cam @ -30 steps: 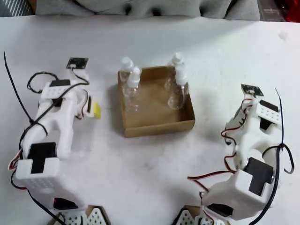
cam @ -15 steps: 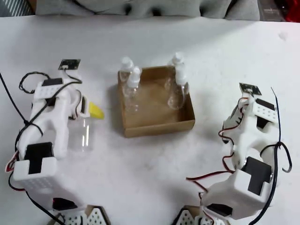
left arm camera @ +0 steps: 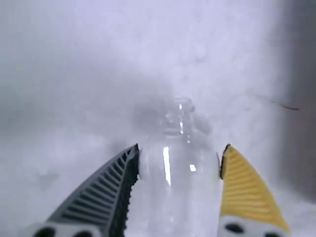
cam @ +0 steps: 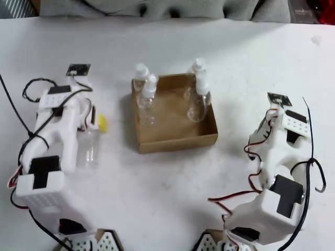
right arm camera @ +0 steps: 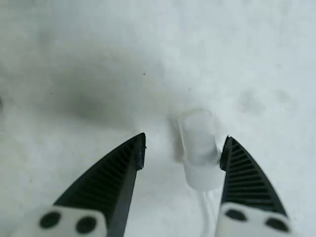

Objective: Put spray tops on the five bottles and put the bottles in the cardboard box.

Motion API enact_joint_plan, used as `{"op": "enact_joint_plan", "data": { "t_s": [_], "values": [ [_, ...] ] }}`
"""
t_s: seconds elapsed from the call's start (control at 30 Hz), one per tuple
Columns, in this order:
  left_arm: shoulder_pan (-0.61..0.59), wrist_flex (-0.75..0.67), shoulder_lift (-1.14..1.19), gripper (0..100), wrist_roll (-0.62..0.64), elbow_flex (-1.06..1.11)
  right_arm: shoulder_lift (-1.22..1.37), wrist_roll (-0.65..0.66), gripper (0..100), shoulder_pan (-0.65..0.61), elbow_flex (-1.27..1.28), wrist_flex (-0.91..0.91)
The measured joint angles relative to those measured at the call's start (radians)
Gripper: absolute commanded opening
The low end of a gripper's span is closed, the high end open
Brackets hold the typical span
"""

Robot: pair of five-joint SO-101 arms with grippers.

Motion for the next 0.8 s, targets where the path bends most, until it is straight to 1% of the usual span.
{"op": "enact_joint_plan", "data": {
  "t_s": [0.1,0.23,0.37,0.43,0.57,0.63,0.8],
  "values": [
    [0.003,0.038,0.014,35,-0.002,-0.003,-0.038,0.000,21.5,0.000,0.000,0.008],
    [0.002,0.058,0.014,35,-0.055,-0.003,-0.110,0.000,21.5,0.000,0.000,0.063],
    [0.002,0.061,0.014,34,-0.074,-0.003,-0.146,0.002,21.5,0.000,0.000,0.072],
    [0.002,0.061,0.014,31,-0.078,-0.003,-0.147,0.002,21.5,0.000,0.000,0.072],
    [0.002,0.061,0.014,17,-0.115,-0.003,-0.147,0.002,21.5,0.000,0.028,0.054],
    [0.002,0.058,0.014,19,-0.147,-0.003,-0.149,0.002,21.5,0.000,0.038,0.041],
    [0.002,0.048,0.014,28,-0.178,-0.003,-0.149,0.002,21.5,0.006,0.040,0.040]
  ]
}}
